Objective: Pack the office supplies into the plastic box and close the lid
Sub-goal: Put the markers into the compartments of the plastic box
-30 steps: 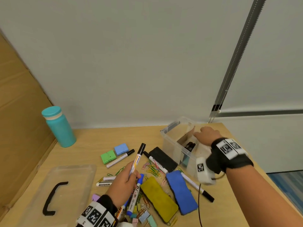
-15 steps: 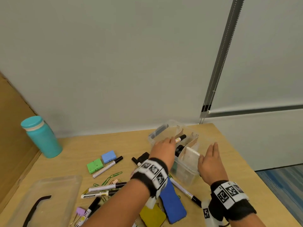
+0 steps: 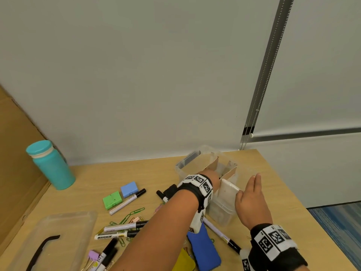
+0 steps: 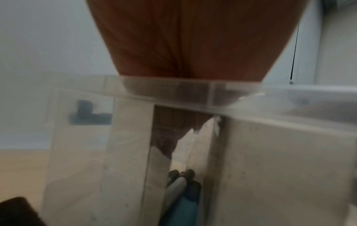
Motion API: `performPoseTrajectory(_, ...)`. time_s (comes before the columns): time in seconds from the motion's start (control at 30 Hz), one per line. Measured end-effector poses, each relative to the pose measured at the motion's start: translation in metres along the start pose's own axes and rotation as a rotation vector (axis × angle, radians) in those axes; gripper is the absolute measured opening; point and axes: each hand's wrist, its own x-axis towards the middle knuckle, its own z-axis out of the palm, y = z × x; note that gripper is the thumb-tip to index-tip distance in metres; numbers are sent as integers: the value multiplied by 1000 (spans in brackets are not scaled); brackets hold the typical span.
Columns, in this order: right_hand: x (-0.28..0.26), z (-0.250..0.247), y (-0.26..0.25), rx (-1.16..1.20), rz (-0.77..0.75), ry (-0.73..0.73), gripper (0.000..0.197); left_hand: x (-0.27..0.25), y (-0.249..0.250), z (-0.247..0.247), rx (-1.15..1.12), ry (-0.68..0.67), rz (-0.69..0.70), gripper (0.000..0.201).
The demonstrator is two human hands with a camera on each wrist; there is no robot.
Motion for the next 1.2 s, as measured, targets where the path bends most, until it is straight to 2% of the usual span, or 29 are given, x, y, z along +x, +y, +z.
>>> performPoseTrajectory(0.03, 0, 0, 0, 3, -1, 5, 64, -5, 0, -3, -37, 25, 8, 32)
performPoseTrajectory(0.1, 0, 1, 1, -2, -6, 12, 63, -23, -7, -4, -171, 174, 85, 37)
performPoseTrajectory(0.13, 0, 2, 1, -15, -9, 16, 63, -35, -14, -2, -275, 283, 127, 40)
performPoseTrajectory(0.2, 0, 2, 2, -59, -15, 20, 63, -62, -36, 6, -422, 532, 183, 35)
performPoseTrajectory(0.27, 0, 2, 3, -83, -15, 17, 62, -83, -64, 15, -435, 702, 164, 27)
performPoseTrajectory(0.3, 0, 0, 3, -89, -11, 7, 62, -88, -80, 21, -431, 730, 134, 22)
performPoseTrajectory(0.37, -2, -5, 0, -118, 8, -23, 60, -92, -107, 34, -386, 666, 83, 16)
performPoseTrajectory(0.43, -7, -14, -7, -164, -11, 29, 56, -89, -126, 47, -228, 478, 77, 17)
performPoseTrajectory(0.5, -15, -24, -21, -164, -145, 210, 46, -85, -132, 56, -29, 280, 115, 23)
performPoseTrajectory(0.57, -27, -31, -38, -106, -385, 334, 30, -79, -131, 62, 104, 162, 177, 30)
performPoseTrajectory(0.63, -43, -29, -53, -80, -619, 261, 19, -73, -125, 67, 208, 96, 194, 36)
performPoseTrajectory(0.7, -55, -13, -58, -143, -712, 66, 17, -69, -118, 70, 293, 63, 177, 41)
performPoseTrajectory(0.77, -62, 10, -54, -258, -658, -157, 24, -65, -113, 71, 345, 65, 167, 42)
performPoseTrajectory(0.87, -66, 35, -43, -417, -420, -434, 32, -61, -107, 70, 372, 67, 160, 41)
performPoseTrajectory(0.9, -67, 37, -42, -456, -353, -486, 35, -61, -105, 69, 378, 63, 156, 41)
performPoseTrajectory(0.97, -69, 40, -42, -495, -307, -486, 39, -59, -102, 69, 396, 47, 155, 43)
performPoseTrajectory(1.2, -64, 54, -43, -506, -299, -448, 40, -62, -97, 69, 532, -15, 183, 41)
